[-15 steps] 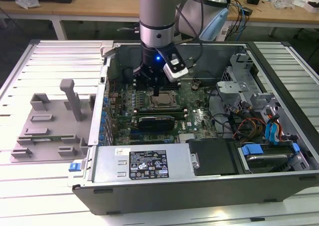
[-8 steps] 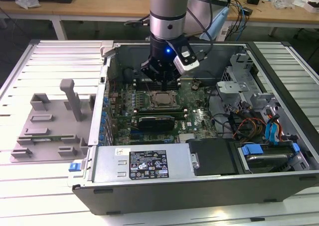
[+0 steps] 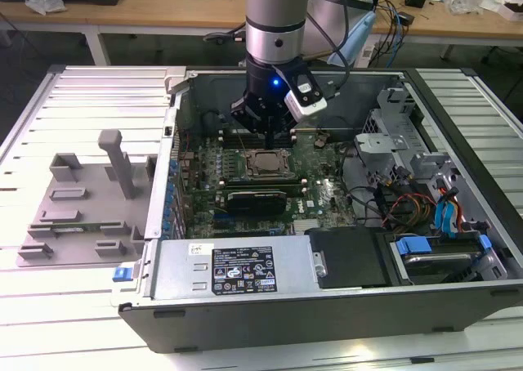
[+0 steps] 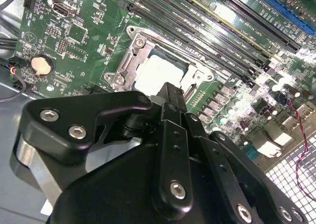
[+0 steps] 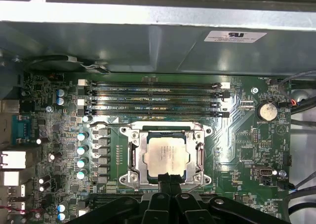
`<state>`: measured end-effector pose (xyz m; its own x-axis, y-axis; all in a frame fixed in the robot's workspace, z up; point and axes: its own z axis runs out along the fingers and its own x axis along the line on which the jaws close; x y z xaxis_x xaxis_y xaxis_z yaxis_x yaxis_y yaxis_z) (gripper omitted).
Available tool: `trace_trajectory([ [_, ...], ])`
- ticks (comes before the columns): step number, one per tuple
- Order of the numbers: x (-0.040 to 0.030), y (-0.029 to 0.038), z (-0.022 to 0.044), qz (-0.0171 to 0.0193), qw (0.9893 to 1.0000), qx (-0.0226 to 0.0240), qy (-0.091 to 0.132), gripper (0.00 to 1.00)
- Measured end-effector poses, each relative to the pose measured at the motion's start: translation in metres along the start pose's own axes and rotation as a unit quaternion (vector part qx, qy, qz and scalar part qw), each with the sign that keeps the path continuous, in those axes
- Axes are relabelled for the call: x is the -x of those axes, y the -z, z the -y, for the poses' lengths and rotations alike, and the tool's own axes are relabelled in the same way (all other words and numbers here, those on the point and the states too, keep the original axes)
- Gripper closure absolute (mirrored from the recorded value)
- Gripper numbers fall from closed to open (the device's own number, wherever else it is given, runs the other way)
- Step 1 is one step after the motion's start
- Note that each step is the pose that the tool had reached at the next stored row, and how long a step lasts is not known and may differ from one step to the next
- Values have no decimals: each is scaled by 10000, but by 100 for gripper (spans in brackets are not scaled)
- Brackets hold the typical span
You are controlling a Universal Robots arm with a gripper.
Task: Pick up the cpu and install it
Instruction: 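Install the first cpu locking lever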
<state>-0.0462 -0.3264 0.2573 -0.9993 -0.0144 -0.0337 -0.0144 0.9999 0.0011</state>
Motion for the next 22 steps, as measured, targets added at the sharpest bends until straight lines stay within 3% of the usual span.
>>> trace_trajectory([
  [7,0,5,0,0,10000,0,0,89],
  [9,2,66,0,0,10000,0,0,89],
  [11,-8,67,0,0,10000,0,1,89],
  [14,-91,70,-1,0,10000,0,1,89],
  [18,-418,80,-6,0,10000,0,-1,89],
  [22,-519,83,-15,0,10000,0,-1,89],
])
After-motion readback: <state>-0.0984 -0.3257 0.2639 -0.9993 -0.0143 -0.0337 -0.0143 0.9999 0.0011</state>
